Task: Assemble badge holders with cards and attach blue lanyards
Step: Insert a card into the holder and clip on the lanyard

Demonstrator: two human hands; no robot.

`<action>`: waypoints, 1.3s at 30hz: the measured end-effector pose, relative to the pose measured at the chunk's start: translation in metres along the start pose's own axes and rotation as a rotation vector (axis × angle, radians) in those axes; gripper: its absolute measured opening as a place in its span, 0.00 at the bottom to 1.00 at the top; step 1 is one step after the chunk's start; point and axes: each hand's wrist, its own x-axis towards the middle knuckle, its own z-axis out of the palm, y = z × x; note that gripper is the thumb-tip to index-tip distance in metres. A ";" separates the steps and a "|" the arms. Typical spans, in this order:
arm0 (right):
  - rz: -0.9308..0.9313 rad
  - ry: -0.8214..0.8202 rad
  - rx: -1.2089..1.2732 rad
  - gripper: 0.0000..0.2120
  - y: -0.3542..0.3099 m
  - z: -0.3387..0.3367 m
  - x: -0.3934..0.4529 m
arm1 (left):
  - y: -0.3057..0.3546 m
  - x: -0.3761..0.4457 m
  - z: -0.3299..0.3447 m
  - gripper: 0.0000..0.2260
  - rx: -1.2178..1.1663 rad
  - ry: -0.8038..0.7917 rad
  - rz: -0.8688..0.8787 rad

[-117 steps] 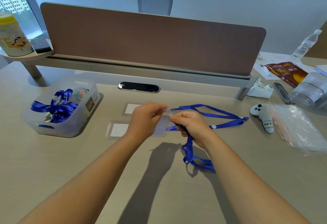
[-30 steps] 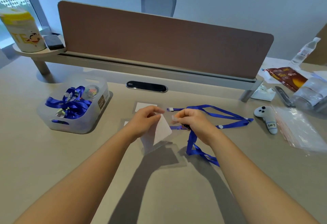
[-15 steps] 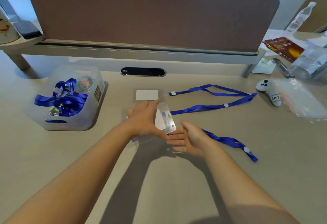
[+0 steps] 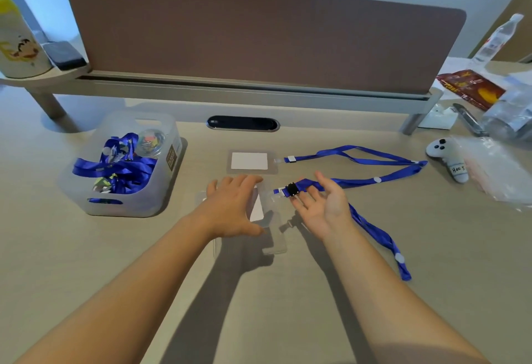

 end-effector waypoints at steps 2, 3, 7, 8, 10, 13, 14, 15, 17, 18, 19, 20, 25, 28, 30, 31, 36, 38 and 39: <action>-0.025 -0.001 -0.007 0.19 -0.006 -0.002 0.002 | 0.001 -0.001 0.002 0.40 0.052 -0.015 0.007; -0.037 0.003 -0.013 0.18 -0.009 -0.004 0.002 | 0.002 -0.001 0.003 0.40 0.070 -0.018 0.013; -0.087 0.040 -0.008 0.09 -0.026 -0.021 0.002 | 0.018 0.001 0.007 0.41 0.114 -0.035 0.030; -0.107 0.051 -0.013 0.06 -0.032 -0.027 0.003 | 0.025 0.003 0.008 0.41 0.116 -0.040 0.028; -0.150 0.075 -0.017 0.03 -0.048 -0.043 0.002 | 0.044 0.008 0.010 0.41 0.113 -0.040 0.026; -0.223 0.117 -0.008 0.04 -0.081 -0.072 -0.002 | 0.079 0.019 0.018 0.40 0.111 -0.026 0.037; -0.249 0.126 -0.012 0.04 -0.094 -0.082 -0.004 | 0.093 0.023 0.021 0.40 0.110 -0.021 0.045; -0.275 0.131 -0.015 0.03 -0.108 -0.093 -0.006 | 0.108 0.028 0.025 0.40 0.113 -0.018 0.057; -0.337 0.143 -0.022 0.04 -0.137 -0.111 -0.011 | 0.139 0.039 0.032 0.40 0.126 -0.019 0.085; -0.371 0.154 -0.022 0.05 -0.153 -0.119 -0.014 | 0.154 0.045 0.033 0.40 0.126 -0.019 0.098; -0.409 0.163 -0.018 0.05 -0.170 -0.125 -0.017 | 0.168 0.052 0.034 0.40 0.121 -0.013 0.109; -0.448 0.168 -0.015 0.06 -0.187 -0.129 -0.021 | 0.181 0.059 0.033 0.39 0.113 -0.002 0.119; -0.645 0.178 -0.105 0.15 -0.242 -0.129 -0.041 | 0.219 0.077 0.018 0.41 0.049 0.093 0.149; -0.687 0.188 -0.272 0.19 -0.238 -0.123 -0.038 | 0.209 0.074 0.018 0.41 0.056 0.107 0.116; -0.643 0.171 -0.376 0.19 -0.220 -0.121 -0.028 | 0.188 0.067 0.024 0.41 0.086 0.096 0.073; -0.615 0.165 -0.436 0.19 -0.208 -0.121 -0.022 | 0.176 0.063 0.027 0.40 0.095 0.081 0.048; -0.471 0.113 -0.941 0.25 -0.133 -0.129 0.011 | 0.108 0.045 0.050 0.40 0.134 -0.024 -0.078; -0.329 0.082 -1.024 0.30 -0.102 -0.137 0.024 | 0.083 0.039 0.063 0.41 0.125 -0.065 -0.116; -0.257 0.083 -1.025 0.32 -0.086 -0.141 0.031 | 0.070 0.036 0.069 0.41 0.117 -0.086 -0.131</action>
